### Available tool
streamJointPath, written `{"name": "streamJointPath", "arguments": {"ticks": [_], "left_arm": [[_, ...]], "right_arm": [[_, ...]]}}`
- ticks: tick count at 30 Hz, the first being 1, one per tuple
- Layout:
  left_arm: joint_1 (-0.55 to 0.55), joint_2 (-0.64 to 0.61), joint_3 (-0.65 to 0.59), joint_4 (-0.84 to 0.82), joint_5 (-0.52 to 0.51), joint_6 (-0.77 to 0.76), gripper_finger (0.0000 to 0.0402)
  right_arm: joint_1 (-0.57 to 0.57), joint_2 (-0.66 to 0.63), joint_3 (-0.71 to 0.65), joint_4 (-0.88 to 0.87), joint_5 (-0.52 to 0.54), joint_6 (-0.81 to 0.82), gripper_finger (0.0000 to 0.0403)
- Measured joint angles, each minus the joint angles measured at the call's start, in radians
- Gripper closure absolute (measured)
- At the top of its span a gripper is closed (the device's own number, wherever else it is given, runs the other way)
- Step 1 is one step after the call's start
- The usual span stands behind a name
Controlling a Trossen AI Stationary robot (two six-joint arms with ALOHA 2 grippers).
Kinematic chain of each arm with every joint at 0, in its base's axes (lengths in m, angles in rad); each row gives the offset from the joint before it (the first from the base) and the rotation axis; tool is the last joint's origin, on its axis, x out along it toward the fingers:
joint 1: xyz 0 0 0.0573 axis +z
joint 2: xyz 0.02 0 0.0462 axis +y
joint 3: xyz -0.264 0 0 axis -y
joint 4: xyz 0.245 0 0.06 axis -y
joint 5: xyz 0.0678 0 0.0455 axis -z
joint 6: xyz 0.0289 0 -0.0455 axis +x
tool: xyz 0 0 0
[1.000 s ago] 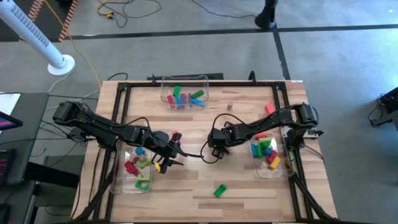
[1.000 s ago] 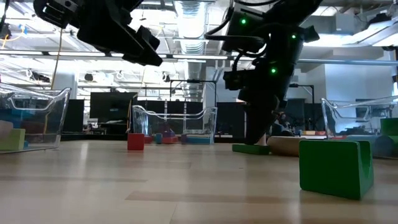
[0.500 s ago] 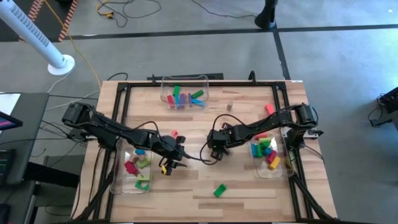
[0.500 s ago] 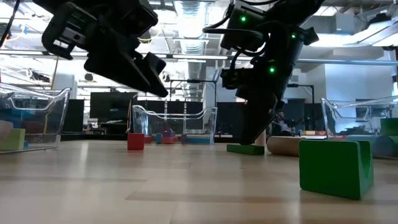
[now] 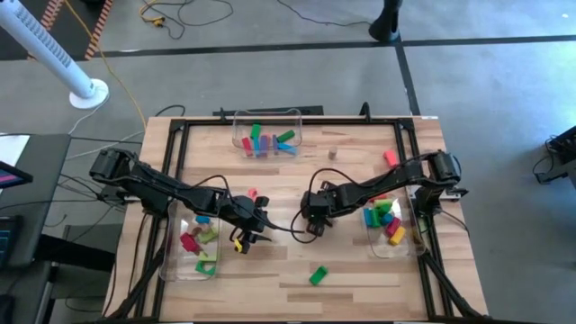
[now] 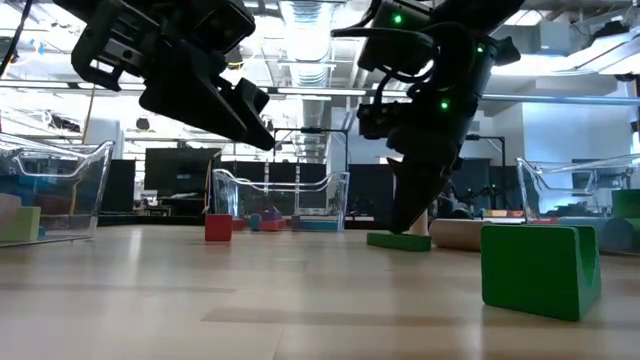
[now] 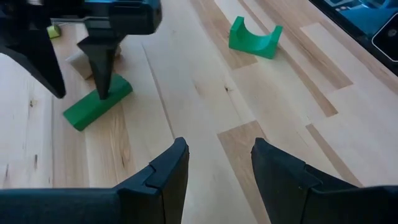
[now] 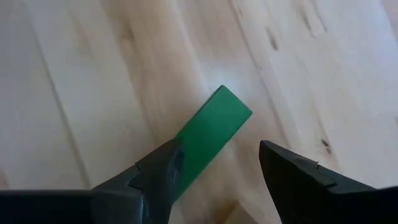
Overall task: Sort blocks by size
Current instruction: Put the green rectangular block into the top transparent bin
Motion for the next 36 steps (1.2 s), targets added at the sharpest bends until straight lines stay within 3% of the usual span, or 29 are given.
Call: {"name": "streamJointPath", "arguments": {"ticks": [36], "left_arm": [[0.000, 0.000, 0.000, 0.021, -0.001, -0.002, 0.0235]], "right_arm": [[0.013, 0.001, -0.032, 0.089, 0.031, 0.125, 0.0136]]}}
